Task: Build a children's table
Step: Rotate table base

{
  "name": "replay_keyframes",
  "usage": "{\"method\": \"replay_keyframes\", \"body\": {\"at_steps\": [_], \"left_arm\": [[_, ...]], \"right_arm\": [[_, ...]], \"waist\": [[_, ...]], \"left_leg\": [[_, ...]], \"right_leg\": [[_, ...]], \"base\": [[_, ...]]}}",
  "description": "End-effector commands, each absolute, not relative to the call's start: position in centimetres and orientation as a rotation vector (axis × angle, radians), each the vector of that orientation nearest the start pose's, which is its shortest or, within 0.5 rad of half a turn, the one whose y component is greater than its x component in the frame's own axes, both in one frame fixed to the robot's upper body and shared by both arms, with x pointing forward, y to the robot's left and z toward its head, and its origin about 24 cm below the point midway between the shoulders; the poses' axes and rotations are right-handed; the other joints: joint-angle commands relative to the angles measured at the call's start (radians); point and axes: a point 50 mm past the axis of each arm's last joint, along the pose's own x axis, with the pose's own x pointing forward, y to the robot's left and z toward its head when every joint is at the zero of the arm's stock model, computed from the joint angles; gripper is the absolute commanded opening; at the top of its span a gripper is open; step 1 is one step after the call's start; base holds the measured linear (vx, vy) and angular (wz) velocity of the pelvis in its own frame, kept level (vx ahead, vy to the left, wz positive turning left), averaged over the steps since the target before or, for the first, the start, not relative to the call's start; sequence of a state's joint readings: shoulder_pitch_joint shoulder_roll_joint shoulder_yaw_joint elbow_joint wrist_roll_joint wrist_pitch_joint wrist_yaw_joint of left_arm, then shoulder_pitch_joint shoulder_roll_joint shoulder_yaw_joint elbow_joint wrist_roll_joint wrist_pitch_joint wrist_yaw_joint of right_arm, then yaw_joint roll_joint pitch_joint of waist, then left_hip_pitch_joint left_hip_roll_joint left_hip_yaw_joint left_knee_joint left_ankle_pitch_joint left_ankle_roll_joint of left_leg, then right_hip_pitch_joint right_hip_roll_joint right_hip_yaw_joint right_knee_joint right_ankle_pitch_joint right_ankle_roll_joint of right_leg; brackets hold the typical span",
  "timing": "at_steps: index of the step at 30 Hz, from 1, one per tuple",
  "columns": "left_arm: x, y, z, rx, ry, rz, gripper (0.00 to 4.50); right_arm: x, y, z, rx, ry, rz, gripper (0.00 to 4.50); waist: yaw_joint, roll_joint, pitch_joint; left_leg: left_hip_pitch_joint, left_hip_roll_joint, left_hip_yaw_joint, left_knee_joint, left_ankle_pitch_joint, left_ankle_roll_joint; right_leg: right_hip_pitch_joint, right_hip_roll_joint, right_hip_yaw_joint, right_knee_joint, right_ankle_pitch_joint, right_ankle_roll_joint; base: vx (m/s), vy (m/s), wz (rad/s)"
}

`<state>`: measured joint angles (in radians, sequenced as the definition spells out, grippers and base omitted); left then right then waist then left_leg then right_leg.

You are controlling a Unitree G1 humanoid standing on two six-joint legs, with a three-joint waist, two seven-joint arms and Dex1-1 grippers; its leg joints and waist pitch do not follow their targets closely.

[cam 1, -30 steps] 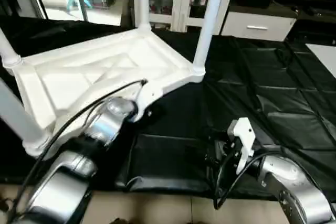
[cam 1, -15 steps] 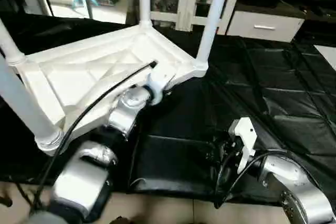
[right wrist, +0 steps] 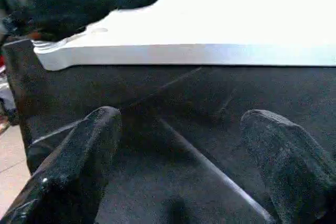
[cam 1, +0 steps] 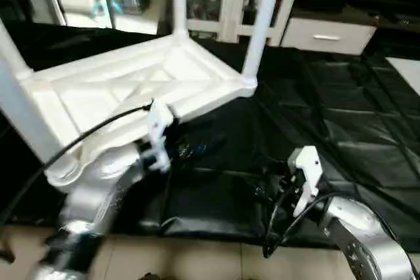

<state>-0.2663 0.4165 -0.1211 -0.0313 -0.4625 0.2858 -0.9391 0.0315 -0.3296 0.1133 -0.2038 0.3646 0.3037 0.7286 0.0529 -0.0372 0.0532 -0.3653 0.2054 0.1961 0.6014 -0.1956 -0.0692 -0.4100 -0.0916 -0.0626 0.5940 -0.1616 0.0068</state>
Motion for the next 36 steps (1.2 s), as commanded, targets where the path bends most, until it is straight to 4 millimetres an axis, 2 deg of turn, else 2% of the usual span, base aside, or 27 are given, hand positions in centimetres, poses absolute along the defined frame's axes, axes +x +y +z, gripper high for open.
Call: {"method": "replay_keyframes", "body": {"at_steps": [1,2,4,6,8,9,10,13,14,15,18,19,20,22,23,27,29,32,36], "left_arm": [[26.4,14.5,10.4,-0.035,0.074,-1.199,2.88],[26.1,15.0,10.3,-0.026,0.09,-1.206,2.88],[25.5,16.2,10.2,-0.013,0.124,-1.226,2.88],[25.1,17.1,10.0,-0.002,0.155,-1.238,2.88],[24.9,17.7,10.0,0.005,0.176,-1.242,2.88],[24.6,18.4,9.9,0.005,0.199,-1.241,2.88],[23.8,20.1,9.9,0.009,0.251,-1.24,2.88],[23.4,21.0,10.0,0.006,0.278,-1.237,2.88],[23.1,22.3,10.2,-0.001,0.297,-1.21,2.88],[22.8,23.5,10.4,-0.011,0.313,-1.179,2.88],[22.5,25.4,10.5,-0.011,0.344,-1.121,2.88],[22.4,26.1,10.5,-0.013,0.357,-1.096,2.88],[22.1,27.2,10.4,-0.018,0.379,-1.06,2.88],[22.0,27.4,10.3,-0.019,0.385,-1.052,2.88],[21.6,28.5,10.1,-0.021,0.419,-1.022,2.88],[20.7,30.9,10.1,-0.03,0.471,-0.946,2.88],[20.2,31.9,10.2,-0.041,0.487,-0.922,2.88],[19.7,33.3,10.2,-0.055,0.512,-0.881,2.88],[19.4,34.0,10.3,-0.056,0.521,-0.854,2.88]], "right_arm": [[22.8,-14.1,6.4,0.079,0.136,0.9,3.98],[22.8,-14.2,6.4,0.078,0.135,0.901,3.98],[22.8,-14.3,6.4,0.074,0.135,0.9,3.98],[22.7,-14.4,6.4,0.072,0.136,0.898,3.98],[22.7,-14.4,6.4,0.071,0.136,0.897,3.98],[22.7,-14.5,6.4,0.07,0.136,0.895,3.98],[22.6,-14.6,6.4,0.07,0.137,0.891,3.98],[22.6,-14.7,6.4,0.07,0.137,0.89,3.98],[22.5,-14.7,6.3,0.07,0.138,0.89,3.98],[22.5,-14.7,6.3,0.069,0.139,0.891,3.98],[22.5,-14.7,6.3,0.07,0.14,0.892,3.98],[22.5,-14.7,6.3,0.069,0.141,0.894,3.98],[22.6,-14.6,6.3,0.069,0.141,0.895,3.98],[22.6,-14.6,6.3,0.069,0.141,0.896,3.98],[22.6,-14.6,6.3,0.07,0.141,0.898,3.98],[22.7,-14.6,6.3,0.066,0.142,0.903,3.98],[22.7,-14.7,6.3,0.065,0.142,0.902,3.98],[22.8,-14.8,6.3,0.064,0.143,0.902,3.98],[22.8,-14.8,6.3,0.064,0.143,0.903,3.98]], "waist": [[-0.001,0.02,-0.049],[-0.004,0.021,-0.047],[-0.004,0.023,-0.05],[-0.006,0.027,-0.053],[-0.006,0.029,-0.055],[-0.006,0.033,-0.055],[-0.008,0.03,-0.056],[-0.011,0.033,-0.057],[-0.01,0.033,-0.057],[-0.012,0.031,-0.056],[-0.015,0.028,-0.051],[-0.014,0.031,-0.049],[-0.015,0.03,-0.047],[-0.016,0.027,-0.044],[-0.016,0.025,-0.042],[-0.018,0.026,-0.039],[-0.018,0.024,-0.039],[-0.018,0.027,-0.039],[-0.019,0.026,-0.04]], "left_leg": [[0.021,0.026,-0.026,-0.098,-0.436,-0.051],[0.014,0.026,-0.027,-0.102,-0.429,-0.048],[0.019,0.025,-0.024,-0.099,-0.422,-0.047],[0.016,0.026,-0.022,-0.1,-0.385,-0.047],[0.019,0.026,-0.019,-0.099,-0.363,-0.046],[0.019,0.026,-0.019,-0.098,-0.355,-0.047],[0.016,0.025,-0.018,-0.097,-0.339,-0.045],[0.02,0.025,-0.015,-0.097,-0.321,-0.036],[0.022,0.025,-0.014,-0.096,-0.315,-0.035],[0.019,0.024,-0.013,-0.097,-0.314,-0.033],[0.021,0.024,-0.014,-0.099,-0.353,-0.033],[0.024,0.025,-0.015,-0.1,-0.376,-0.037],[0.025,0.024,-0.017,-0.101,-0.401,-0.041],[0.025,0.024,-0.018,-0.103,-0.426,-0.044],[0.031,0.025,-0.021,-0.103,-0.458,-0.048],[0.036,0.025,-0.026,-0.108,-0.503,-0.054],[0.036,0.025,-0.026,-0.106,-0.503,-0.053],[0.038,0.025,-0.028,-0.108,-0.508,-0.052],[0.039,0.027,-0.029,-0.111,-0.529,-0.056]], "right_leg": [[0.02,-0.042,0.038,-0.089,-0.472,-0.089],[0.025,-0.04,0.037,-0.086,-0.458,-0.095],[0.021,-0.037,0.039,-0.083,-0.43,-0.103],[0.027,-0.034,0.04,-0.074,-0.352,-0.128],[0.028,-0.033,0.041,-0.067,-0.307,-0.147],[0.029,-0.033,0.041,-0.065,-0.293,-0.153],[0.032,-0.032,0.041,-0.06,-0.264,-0.162],[0.033,-0.03,0.041,-0.056,-0.231,-0.179],[0.031,-0.03,0.041,-0.054,-0.218,-0.187],[0.032,-0.03,0.042,-0.053,-0.217,-0.189],[0.03,-0.031,0.042,-0.06,-0.284,-0.177],[0.028,-0.033,0.043,-0.064,-0.32,-0.168],[0.025,-0.033,0.043,-0.067,-0.359,-0.156],[0.024,-0.035,0.043,-0.072,-0.401,-0.142],[0.018,-0.037,0.044,-0.079,-0.451,-0.125],[0.015,-0.037,0.044,-0.085,-0.505,-0.106],[0.015,-0.04,0.045,-0.087,-0.51,-0.106],[0.012,-0.039,0.046,-0.087,-0.514,-0.104],[0.012,-0.037,0.046,-0.084,-0.486,-0.115]], "base": [[0.0,0.0,0.0],[0.0,0.0,0.0],[0.0,0.0,0.0],[0.0,0.0,0.0],[0.0,0.0,0.0],[0.0,0.0,0.0],[0.0,0.0,0.0],[0.0,0.0,0.0],[0.0,0.0,0.0],[0.0,0.0,0.0],[0.0,0.0,0.0],[0.0,0.0,0.0],[0.0,0.0,0.0],[0.0,0.0,0.0],[0.0,0.0,0.0],[0.0,0.0,0.0],[0.0,0.0,0.0],[0.0,0.0,0.0],[0.0,0.0,0.0]]}}
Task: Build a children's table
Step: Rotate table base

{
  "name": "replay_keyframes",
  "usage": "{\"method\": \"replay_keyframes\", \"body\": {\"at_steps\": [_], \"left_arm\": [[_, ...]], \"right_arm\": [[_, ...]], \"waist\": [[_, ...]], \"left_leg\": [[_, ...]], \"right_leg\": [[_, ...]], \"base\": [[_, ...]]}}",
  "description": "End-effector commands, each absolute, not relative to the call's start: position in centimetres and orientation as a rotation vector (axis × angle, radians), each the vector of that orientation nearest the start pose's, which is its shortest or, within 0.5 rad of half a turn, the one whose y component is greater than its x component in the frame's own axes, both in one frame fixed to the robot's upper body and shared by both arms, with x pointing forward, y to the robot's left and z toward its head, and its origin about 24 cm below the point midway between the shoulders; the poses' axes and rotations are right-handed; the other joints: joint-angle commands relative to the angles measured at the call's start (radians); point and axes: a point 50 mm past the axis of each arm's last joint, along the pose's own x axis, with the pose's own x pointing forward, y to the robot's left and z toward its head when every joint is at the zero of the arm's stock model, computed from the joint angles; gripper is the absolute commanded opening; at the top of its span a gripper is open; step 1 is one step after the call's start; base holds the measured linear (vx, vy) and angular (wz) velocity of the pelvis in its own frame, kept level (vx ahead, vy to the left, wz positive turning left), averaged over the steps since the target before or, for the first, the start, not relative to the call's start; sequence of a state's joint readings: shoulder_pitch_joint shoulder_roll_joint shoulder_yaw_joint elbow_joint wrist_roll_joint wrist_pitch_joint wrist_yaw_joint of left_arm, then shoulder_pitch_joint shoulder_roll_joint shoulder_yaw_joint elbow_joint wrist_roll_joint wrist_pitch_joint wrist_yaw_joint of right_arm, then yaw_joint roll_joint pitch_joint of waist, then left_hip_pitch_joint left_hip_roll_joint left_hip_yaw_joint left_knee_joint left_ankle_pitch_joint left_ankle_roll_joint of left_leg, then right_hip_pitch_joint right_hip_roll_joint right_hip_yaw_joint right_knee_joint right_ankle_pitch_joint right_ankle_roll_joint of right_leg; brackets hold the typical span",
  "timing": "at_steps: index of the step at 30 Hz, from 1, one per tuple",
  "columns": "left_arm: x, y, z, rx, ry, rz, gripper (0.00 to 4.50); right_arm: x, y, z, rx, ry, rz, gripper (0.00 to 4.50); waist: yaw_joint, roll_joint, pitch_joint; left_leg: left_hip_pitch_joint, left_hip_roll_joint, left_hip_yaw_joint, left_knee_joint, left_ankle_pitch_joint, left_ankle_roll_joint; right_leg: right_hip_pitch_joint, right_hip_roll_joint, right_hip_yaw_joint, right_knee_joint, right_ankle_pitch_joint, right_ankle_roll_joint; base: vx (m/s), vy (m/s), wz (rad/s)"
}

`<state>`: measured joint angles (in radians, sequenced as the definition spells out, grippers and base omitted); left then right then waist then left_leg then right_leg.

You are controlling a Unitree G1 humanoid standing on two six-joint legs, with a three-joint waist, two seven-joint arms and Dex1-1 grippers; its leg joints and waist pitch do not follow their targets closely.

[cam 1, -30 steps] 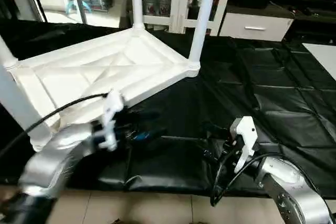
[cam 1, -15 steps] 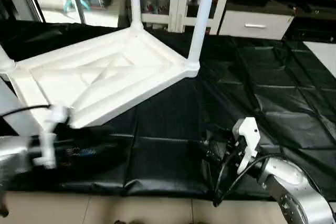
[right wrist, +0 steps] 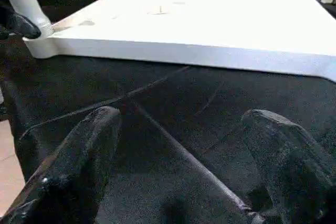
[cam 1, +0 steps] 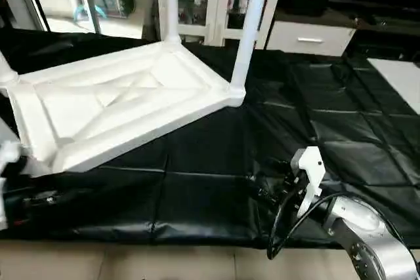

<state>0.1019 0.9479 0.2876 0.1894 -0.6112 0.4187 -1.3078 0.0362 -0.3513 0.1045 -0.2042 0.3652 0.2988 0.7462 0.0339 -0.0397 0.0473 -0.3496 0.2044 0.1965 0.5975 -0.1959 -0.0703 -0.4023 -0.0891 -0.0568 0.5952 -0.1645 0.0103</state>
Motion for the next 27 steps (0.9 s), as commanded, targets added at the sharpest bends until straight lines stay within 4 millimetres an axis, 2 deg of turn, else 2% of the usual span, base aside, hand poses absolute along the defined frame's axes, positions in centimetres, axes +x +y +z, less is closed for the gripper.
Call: {"method": "replay_keyframes", "body": {"at_steps": [1,3,7,8,12,18,20,22,23,27], "left_arm": [[19.4,34.0,10.3,-0.054,0.519,-0.854,2.88],[19.3,33.9,10.3,-0.055,0.519,-0.856,2.88],[19.0,33.9,9.7,-0.072,0.527,-0.846,2.88],[18.8,33.9,9.1,-0.072,0.545,-0.827,2.88],[18.2,34.2,8.2,-0.108,0.558,-0.797,2.88],[17.3,36.1,8.6,-0.152,0.505,-0.704,2.88],[17.2,37.3,9.1,-0.173,0.463,-0.642,2.88],[17.0,38.1,9.1,-0.17,0.465,-0.605,2.88],[16.8,38.6,9.0,-0.159,0.481,-0.577,2.88],[16.4,40.2,8.9,-0.122,0.495,-0.474,2.88]], "right_arm": [[22.8,-14.8,6.3,0.064,0.143,0.904,3.98],[22.8,-14.8,6.3,0.064,0.142,0.904,3.98],[22.7,-14.8,6.3,0.064,0.143,0.906,3.98],[22.6,-14.9,6.3,0.064,0.144,0.905,3.98],[22.5,-14.9,6.2,0.064,0.146,0.902,3.98],[22.6,-15.0,6.3,0.063,0.143,0.9,3.98],[22.6,-15.0,6.3,0.063,0.142,0.902,3.98],[22.7,-15.0,6.3,0.062,0.142,0.903,3.98],[22.7,-15.0,6.3,0.062,0.142,0.904,3.98],[22.8,-14.9,6.3,0.061,0.14,0.905,3.98]], "waist": [[0.001,0.028,-0.033],[0.003,0.031,-0.034],[0.003,0.031,-0.034],[0.003,0.035,-0.034],[0.0,0.033,-0.035],[0.001,0.031,-0.035],[0.001,0.031,-0.034],[0.002,0.032,-0.033],[0.002,0.027,-0.033],[0.002,0.029,-0.032]], "left_leg": [[0.024,0.027,-0.028,-0.107,-0.529,-0.054],[0.027,0.027,-0.027,-0.106,-0.534,-0.054],[0.024,0.028,-0.028,-0.107,-0.532,-0.055],[0.024,0.028,-0.029,-0.107,-0.53,-0.056],[0.022,0.027,-0.028,-0.106,-0.527,-0.054],[0.024,0.028,-0.028,-0.106,-0.526,-0.049],[0.025,0.027,-0.027,-0.105,-0.532,-0.048],[0.026,0.027,-0.029,-0.106,-0.54,-0.049],[0.027,0.026,-0.029,-0.105,-0.543,-0.047],[0.027,0.026,-0.032,-0.106,-0.552,-0.046]], "right_leg": [[0.003,-0.039,0.041,-0.086,-0.484,-0.119],[0.0,-0.039,0.042,-0.088,-0.484,-0.123],[0.005,-0.04,0.043,-0.085,-0.473,-0.127],[0.005,-0.04,0.043,-0.085,-0.471,-0.128],[0.006,-0.04,0.043,-0.086,-0.466,-0.129],[0.005,-0.038,0.044,-0.085,-0.459,-0.134],[0.003,-0.038,0.043,-0.086,-0.464,-0.134],[0.003,-0.037,0.043,-0.088,-0.473,-0.129],[0.002,-0.038,0.043,-0.089,-0.483,-0.125],[0.001,-0.041,0.044,-0.092,-0.508,-0.111]], "base": [[0.0,0.0,0.0],[0.0,0.0,0.0],[0.0,0.0,0.0],[0.0,0.0,0.0],[0.0,0.0,0.0],[0.0,0.0,0.0],[0.0,0.0,0.0],[0.0,0.0,0.0],[0.0,0.0,0.0],[0.0,0.0,0.0]]}}
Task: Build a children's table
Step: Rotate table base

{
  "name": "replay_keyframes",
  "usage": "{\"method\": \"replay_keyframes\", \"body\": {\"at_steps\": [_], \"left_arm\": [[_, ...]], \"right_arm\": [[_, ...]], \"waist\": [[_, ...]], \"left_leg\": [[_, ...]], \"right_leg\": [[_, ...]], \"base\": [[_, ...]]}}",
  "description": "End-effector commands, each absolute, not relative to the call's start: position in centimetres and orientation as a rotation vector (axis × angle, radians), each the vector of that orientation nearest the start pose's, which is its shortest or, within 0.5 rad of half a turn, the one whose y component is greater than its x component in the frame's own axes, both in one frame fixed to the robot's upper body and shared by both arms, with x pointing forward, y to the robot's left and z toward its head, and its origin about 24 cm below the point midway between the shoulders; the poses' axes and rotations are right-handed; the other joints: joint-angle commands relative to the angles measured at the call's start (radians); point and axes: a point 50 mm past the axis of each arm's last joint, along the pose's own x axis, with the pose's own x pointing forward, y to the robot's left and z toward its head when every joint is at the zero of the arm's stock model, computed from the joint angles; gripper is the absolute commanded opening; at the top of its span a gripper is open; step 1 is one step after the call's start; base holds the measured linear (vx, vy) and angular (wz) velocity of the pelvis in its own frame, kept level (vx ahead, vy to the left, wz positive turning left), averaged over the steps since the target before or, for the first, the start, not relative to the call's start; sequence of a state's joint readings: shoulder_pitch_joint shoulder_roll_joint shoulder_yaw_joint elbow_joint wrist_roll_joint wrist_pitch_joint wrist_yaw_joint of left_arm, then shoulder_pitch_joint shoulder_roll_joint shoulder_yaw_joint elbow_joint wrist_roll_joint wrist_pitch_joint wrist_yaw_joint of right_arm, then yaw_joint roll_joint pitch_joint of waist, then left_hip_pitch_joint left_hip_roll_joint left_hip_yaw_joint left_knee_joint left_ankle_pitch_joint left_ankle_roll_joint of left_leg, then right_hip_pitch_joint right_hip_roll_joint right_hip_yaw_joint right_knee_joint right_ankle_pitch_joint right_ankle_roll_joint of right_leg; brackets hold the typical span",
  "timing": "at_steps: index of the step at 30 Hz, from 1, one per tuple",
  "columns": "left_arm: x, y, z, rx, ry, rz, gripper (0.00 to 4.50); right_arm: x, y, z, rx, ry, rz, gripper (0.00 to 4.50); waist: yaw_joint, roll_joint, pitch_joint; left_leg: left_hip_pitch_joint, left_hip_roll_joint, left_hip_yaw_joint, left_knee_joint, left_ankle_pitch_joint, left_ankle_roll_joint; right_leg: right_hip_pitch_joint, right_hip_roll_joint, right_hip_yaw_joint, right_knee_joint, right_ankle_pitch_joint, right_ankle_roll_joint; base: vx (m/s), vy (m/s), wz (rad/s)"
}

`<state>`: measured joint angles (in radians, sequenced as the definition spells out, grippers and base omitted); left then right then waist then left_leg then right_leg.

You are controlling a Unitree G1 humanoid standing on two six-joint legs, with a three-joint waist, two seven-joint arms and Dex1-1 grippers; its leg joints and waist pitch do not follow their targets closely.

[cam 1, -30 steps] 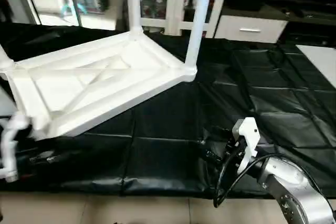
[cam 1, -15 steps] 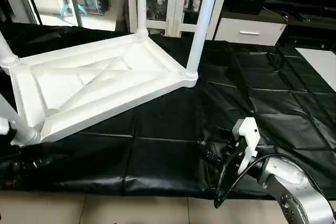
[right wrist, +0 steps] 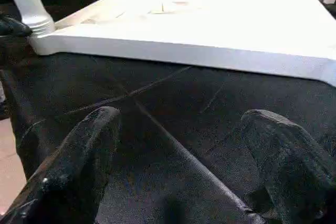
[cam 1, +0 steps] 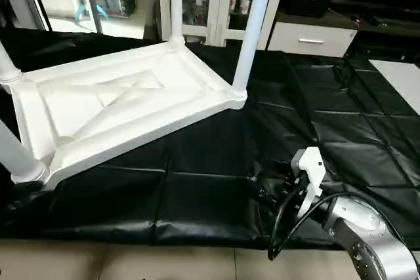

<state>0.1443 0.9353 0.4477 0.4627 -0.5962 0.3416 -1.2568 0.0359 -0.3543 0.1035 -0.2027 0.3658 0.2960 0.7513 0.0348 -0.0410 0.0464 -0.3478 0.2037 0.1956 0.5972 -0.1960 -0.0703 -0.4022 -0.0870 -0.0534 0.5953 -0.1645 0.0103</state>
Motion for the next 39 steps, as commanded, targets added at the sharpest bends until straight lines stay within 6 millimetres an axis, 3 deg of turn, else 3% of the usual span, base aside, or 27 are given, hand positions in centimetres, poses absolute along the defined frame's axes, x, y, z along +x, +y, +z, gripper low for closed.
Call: {"method": "replay_keyframes", "body": {"at_steps": [1,3,7,10,13,15,17,20,24,27,32,35,39], "left_arm": [[16.3,41.3,8.7,-0.104,0.496,-0.394,2.88],[16.3,42.3,8.8,-0.101,0.475,-0.316,2.88],[16.1,43.3,9.2,-0.135,0.408,-0.253,2.88],[16.4,43.4,9.5,-0.151,0.367,-0.256,2.88],[17.3,43.8,10.0,-0.124,0.252,-0.197,2.88],[17.8,44.2,10.4,-0.108,0.197,-0.15,2.88],[18.8,44.4,11.2,-0.104,0.088,-0.101,2.88],[19.3,44.2,11.5,-0.124,0.055,-0.117,2.88],[20.5,42.6,11.4,-0.152,0.049,-0.229,2.88],[20.8,41.8,10.6,-0.143,0.094,-0.319,2.88],[22.5,38.6,10.4,-0.146,0.093,-0.502,2.88],[23.4,36.9,10.4,-0.139,0.087,-0.579,2.88],[24.3,33.9,10.4,-0.153,0.086,-0.714,2.88]], "right_arm": [[22.8,-14.9,6.3,0.061,0.14,0.904,3.98],[22.8,-14.9,6.3,0.062,0.139,0.903,3.98],[22.8,-14.9,6.3,0.061,0.138,0.902,3.98],[22.8,-15.0,6.3,0.061,0.138,0.901,3.98],[22.8,-15.0,6.3,0.062,0.136,0.899,3.98],[22.8,-15.0,6.4,0.061,0.136,0.898,3.98],[22.8,-15.0,6.4,0.06,0.136,0.898,3.98],[22.9,-15.0,6.4,0.059,0.136,0.899,3.98],[22.9,-15.0,6.4,0.057,0.135,0.901,3.98],[22.9,-15.0,6.4,0.055,0.135,0.9,3.98],[22.8,-15.0,6.4,0.053,0.136,0.902,3.98],[22.8,-14.9,6.3,0.051,0.137,0.903,3.98],[22.8,-15.0,6.4,0.049,0.137,0.902,3.98]], "waist": [[0.001,0.03,-0.031],[0.003,0.032,-0.03],[0.001,0.031,-0.03],[0.003,0.035,-0.03],[0.006,0.035,-0.024],[0.009,0.03,-0.025],[0.012,0.031,-0.027],[0.013,0.03,-0.028],[0.019,0.031,-0.027],[0.021,0.031,-0.028],[0.028,0.031,-0.027],[0.038,0.031,-0.027],[0.039,0.029,-0.027]], "left_leg": [[0.024,0.026,-0.032,-0.106,-0.553,-0.044],[0.029,0.025,-0.033,-0.105,-0.562,-0.046],[0.028,0.027,-0.038,-0.108,-0.577,-0.051],[0.034,0.029,-0.036,-0.108,-0.594,-0.056],[0.042,0.024,-0.036,-0.107,-0.629,-0.054],[0.042,0.025,-0.04,-0.108,-0.63,-0.057],[0.043,0.025,-0.043,-0.108,-0.634,-0.059],[0.04,0.027,-0.043,-0.109,-0.622,-0.062],[0.048,0.029,-0.039,-0.108,-0.632,-0.068],[0.042,0.028,-0.041,-0.111,-0.624,-0.067],[0.049,0.03,-0.037,-0.109,-0.635,-0.071],[0.046,0.03,-0.038,-0.11,-0.635,-0.074],[0.043,0.028,-0.04,-0.111,-0.635,-0.072]], "right_leg": [[0.002,-0.043,0.04,-0.093,-0.515,-0.107],[-0.001,-0.044,0.039,-0.098,-0.546,-0.097],[0.001,-0.047,0.038,-0.099,-0.558,-0.094],[-0.005,-0.045,0.04,-0.098,-0.53,-0.113],[-0.009,-0.042,0.035,-0.109,-0.572,-0.1],[-0.003,-0.047,0.034,-0.107,-0.581,-0.09],[-0.001,-0.049,0.033,-0.108,-0.593,-0.082],[0.0,-0.052,0.036,-0.104,-0.591,-0.087],[-0.007,-0.051,0.039,-0.105,-0.579,-0.101],[-0.002,-0.051,0.04,-0.104,-0.581,-0.094],[-0.01,-0.05,0.043,-0.105,-0.58,-0.103],[-0.006,-0.05,0.043,-0.105,-0.584,-0.098],[-0.004,-0.05,0.041,-0.107,-0.602,-0.087]], "base": [[0.0,0.0,0.0],[0.0,0.0,0.0],[0.0,0.0,0.0],[0.0,0.0,0.0],[0.0,0.0,0.0],[0.0,0.0,0.0],[0.0,0.0,0.0],[0.0,0.0,0.0],[0.0,0.0,0.0],[0.0,0.0,0.0],[0.0,0.0,0.0],[0.0,0.0,0.0],[0.0,0.0,0.0]]}}
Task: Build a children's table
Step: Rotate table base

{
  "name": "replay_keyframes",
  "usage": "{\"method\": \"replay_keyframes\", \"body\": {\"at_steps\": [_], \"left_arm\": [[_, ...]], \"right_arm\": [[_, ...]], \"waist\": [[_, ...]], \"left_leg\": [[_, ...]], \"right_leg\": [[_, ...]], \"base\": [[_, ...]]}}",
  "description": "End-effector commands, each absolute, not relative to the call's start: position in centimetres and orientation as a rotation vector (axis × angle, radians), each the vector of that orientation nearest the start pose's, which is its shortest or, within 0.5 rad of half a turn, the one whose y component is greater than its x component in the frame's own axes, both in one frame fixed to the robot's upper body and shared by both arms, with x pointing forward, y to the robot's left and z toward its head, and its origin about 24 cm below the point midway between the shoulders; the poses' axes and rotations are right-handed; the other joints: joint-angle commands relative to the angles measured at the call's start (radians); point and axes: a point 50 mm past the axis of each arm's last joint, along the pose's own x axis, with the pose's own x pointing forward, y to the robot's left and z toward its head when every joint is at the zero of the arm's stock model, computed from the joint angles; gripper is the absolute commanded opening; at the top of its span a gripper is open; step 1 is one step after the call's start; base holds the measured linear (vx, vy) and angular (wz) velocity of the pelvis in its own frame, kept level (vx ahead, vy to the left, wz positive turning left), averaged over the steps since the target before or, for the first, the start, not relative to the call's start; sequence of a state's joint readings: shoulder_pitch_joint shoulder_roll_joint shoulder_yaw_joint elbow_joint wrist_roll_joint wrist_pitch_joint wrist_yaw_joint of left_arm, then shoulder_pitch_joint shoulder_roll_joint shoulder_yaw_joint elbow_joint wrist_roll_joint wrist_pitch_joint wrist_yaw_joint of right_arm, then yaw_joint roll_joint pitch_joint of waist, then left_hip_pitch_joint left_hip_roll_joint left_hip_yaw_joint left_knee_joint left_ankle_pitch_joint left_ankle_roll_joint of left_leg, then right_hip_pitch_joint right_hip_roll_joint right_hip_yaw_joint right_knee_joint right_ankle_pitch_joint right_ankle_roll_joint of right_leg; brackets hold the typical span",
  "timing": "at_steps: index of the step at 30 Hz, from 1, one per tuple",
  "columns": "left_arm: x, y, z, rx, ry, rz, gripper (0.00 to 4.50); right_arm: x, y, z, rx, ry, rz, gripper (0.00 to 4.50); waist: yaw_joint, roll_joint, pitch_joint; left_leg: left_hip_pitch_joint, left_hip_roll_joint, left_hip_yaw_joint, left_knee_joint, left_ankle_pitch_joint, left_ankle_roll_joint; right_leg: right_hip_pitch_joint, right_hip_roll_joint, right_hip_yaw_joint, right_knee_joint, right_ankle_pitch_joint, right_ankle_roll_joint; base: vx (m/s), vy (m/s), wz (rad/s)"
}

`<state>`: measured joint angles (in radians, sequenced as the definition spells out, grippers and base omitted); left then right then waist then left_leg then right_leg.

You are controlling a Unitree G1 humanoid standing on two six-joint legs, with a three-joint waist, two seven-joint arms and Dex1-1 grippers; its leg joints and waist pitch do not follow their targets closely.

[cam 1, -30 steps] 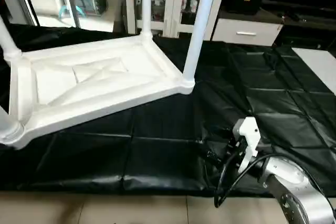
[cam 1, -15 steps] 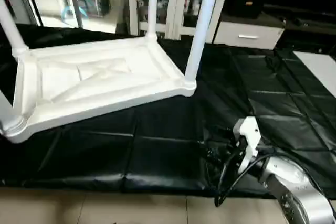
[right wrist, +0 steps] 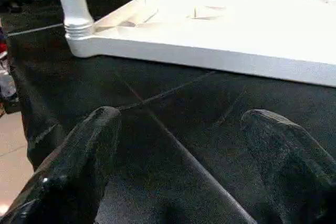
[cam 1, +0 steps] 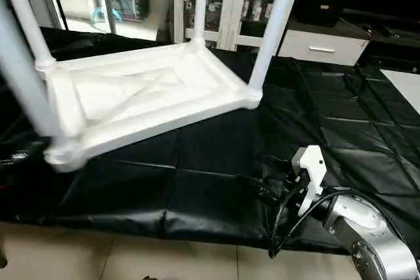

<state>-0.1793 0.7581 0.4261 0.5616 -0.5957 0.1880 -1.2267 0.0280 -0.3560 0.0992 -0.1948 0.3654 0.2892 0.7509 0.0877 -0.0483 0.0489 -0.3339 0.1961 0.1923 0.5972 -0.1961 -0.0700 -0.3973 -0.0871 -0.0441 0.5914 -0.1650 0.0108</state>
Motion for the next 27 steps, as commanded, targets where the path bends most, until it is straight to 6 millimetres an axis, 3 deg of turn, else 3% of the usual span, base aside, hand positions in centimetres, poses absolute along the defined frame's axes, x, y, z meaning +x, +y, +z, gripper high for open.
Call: {"method": "replay_keyframes", "body": {"at_steps": [1,3,4,5,6,7,8,10,12,14,15,18,20,21,22,24,27], "left_arm": [[24.3,33.9,10.4,-0.153,0.086,-0.714,2.88],[24.6,32.0,10.3,-0.148,0.087,-0.792,2.88],[25.0,29.8,10.3,-0.157,0.081,-0.871,2.88],[25.1,29.6,10.3,-0.158,0.081,-0.88,2.88],[25.2,28.9,10.3,-0.164,0.079,-0.907,2.88],[25.3,27.8,10.3,-0.167,0.077,-0.943,2.88],[25.6,26.0,10.2,-0.175,0.068,-1.003,2.88],[26.0,21.8,10.0,-0.202,0.051,-1.116,2.88],[26.1,20.2,9.8,-0.206,0.047,-1.159,2.88],[26.4,17.8,9.7,-0.213,0.034,-1.203,2.88],[26.6,16.6,9.7,-0.221,0.032,-1.224,2.88],[27.0,14.6,9.6,-0.231,0.029,-1.257,2.88],[27.3,12.6,9.5,-0.223,0.029,-1.281,2.88],[27.4,12.3,9.4,-0.22,0.03,-1.289,2.88],[27.4,12.1,9.5,-0.218,0.034,-1.298,2.88],[27.1,12.1,9.6,-0.219,0.044,-1.325,2.88],[26.6,12.7,9.6,-0.209,0.069,-1.352,2.88]], "right_arm": [[22.8,-15.0,6.4,0.049,0.137,0.902,3.98],[22.8,-15.0,6.4,0.049,0.139,0.901,3.98],[22.9,-15.0,6.3,0.049,0.141,0.904,3.98],[22.9,-15.0,6.3,0.049,0.141,0.904,3.98],[22.8,-15.0,6.3,0.049,0.142,0.906,3.98],[22.9,-15.0,6.3,0.05,0.143,0.908,3.98],[22.9,-14.9,6.3,0.05,0.143,0.912,3.98],[23.0,-14.8,6.3,0.049,0.142,0.917,3.98],[23.1,-14.7,6.3,0.048,0.141,0.919,3.98],[23.1,-14.7,6.4,0.047,0.139,0.921,3.98],[23.2,-14.7,6.4,0.046,0.139,0.922,3.98],[23.2,-14.8,6.4,0.044,0.138,0.922,3.98],[23.2,-14.8,6.4,0.042,0.14,0.923,3.98],[23.2,-14.8,6.4,0.04,0.14,0.923,3.98],[23.1,-14.8,6.4,0.038,0.14,0.923,3.98],[23.1,-15.0,6.5,0.036,0.138,0.915,3.98],[23.0,-15.2,6.5,0.035,0.139,0.909,3.98]], "waist": [[-0.014,0.036,-0.029],[-0.016,0.034,-0.029],[-0.018,0.029,-0.03],[-0.02,0.024,-0.029],[-0.018,0.028,-0.029],[-0.019,0.025,-0.029],[-0.021,0.024,-0.031],[-0.021,0.02,-0.033],[-0.021,0.019,-0.035],[-0.026,0.017,-0.045],[-0.027,0.015,-0.047],[-0.038,0.006,-0.049],[-0.043,0.008,-0.051],[-0.043,0.015,-0.052],[-0.045,0.007,-0.056],[-0.05,0.01,-0.058],[-0.051,0.011,-0.059]], "left_leg": [[0.03,0.035,-0.036,-0.11,-0.637,-0.072],[0.027,0.034,-0.038,-0.109,-0.635,-0.069],[0.022,0.036,-0.041,-0.111,-0.628,-0.069],[0.022,0.036,-0.039,-0.111,-0.627,-0.067],[0.027,0.036,-0.037,-0.108,-0.627,-0.067],[0.024,0.033,-0.036,-0.107,-0.62,-0.063],[0.02,0.036,-0.038,-0.11,-0.608,-0.065],[0.019,0.036,-0.035,-0.109,-0.589,-0.062],[0.016,0.035,-0.031,-0.107,-0.564,-0.058],[0.002,0.035,-0.03,-0.109,-0.494,-0.053],[0.0,0.035,-0.028,-0.106,-0.476,-0.051],[-0.017,0.031,-0.023,-0.102,-0.402,-0.03],[-0.012,0.032,-0.019,-0.095,-0.371,-0.021],[-0.012,0.032,-0.019,-0.094,-0.363,-0.021],[-0.017,0.03,-0.017,-0.091,-0.321,-0.01],[-0.02,0.029,-0.015,-0.09,-0.282,0.001],[-0.019,0.028,-0.013,-0.086,-0.259,0.014]], "right_leg": [[-0.01,-0.05,0.031,-0.105,-0.61,-0.085],[-0.008,-0.05,0.029,-0.107,-0.627,-0.076],[-0.003,-0.053,0.028,-0.104,-0.631,-0.074],[-0.005,-0.05,0.028,-0.106,-0.636,-0.072],[-0.01,-0.051,0.029,-0.108,-0.636,-0.073],[-0.009,-0.049,0.029,-0.109,-0.634,-0.071],[-0.002,-0.051,0.029,-0.105,-0.62,-0.073],[-0.003,-0.049,0.03,-0.104,-0.591,-0.079],[-0.002,-0.047,0.032,-0.102,-0.559,-0.086],[0.011,-0.046,0.035,-0.09,-0.471,-0.098],[0.01,-0.045,0.036,-0.088,-0.442,-0.105],[0.022,-0.043,0.036,-0.08,-0.383,-0.119],[0.018,-0.044,0.038,-0.08,-0.363,-0.131],[0.019,-0.043,0.038,-0.079,-0.348,-0.136],[0.026,-0.041,0.038,-0.073,-0.292,-0.15],[0.031,-0.039,0.037,-0.067,-0.239,-0.165],[0.032,-0.039,0.037,-0.065,-0.232,-0.175]], "base": [[0.0,0.0,0.0],[0.0,0.0,0.0],[0.0,0.0,0.0],[0.0,0.0,0.0],[0.0,0.0,0.0],[0.0,0.0,0.0],[0.0,0.0,0.0],[0.0,0.0,0.0],[0.0,0.0,0.0],[0.0,0.0,0.0],[0.0,0.0,0.0],[0.0,0.0,0.0],[0.0,0.0,0.0],[0.0,0.0,0.0],[0.0,0.0,0.0],[0.0,0.0,0.0],[0.0,0.0,0.0]]}}
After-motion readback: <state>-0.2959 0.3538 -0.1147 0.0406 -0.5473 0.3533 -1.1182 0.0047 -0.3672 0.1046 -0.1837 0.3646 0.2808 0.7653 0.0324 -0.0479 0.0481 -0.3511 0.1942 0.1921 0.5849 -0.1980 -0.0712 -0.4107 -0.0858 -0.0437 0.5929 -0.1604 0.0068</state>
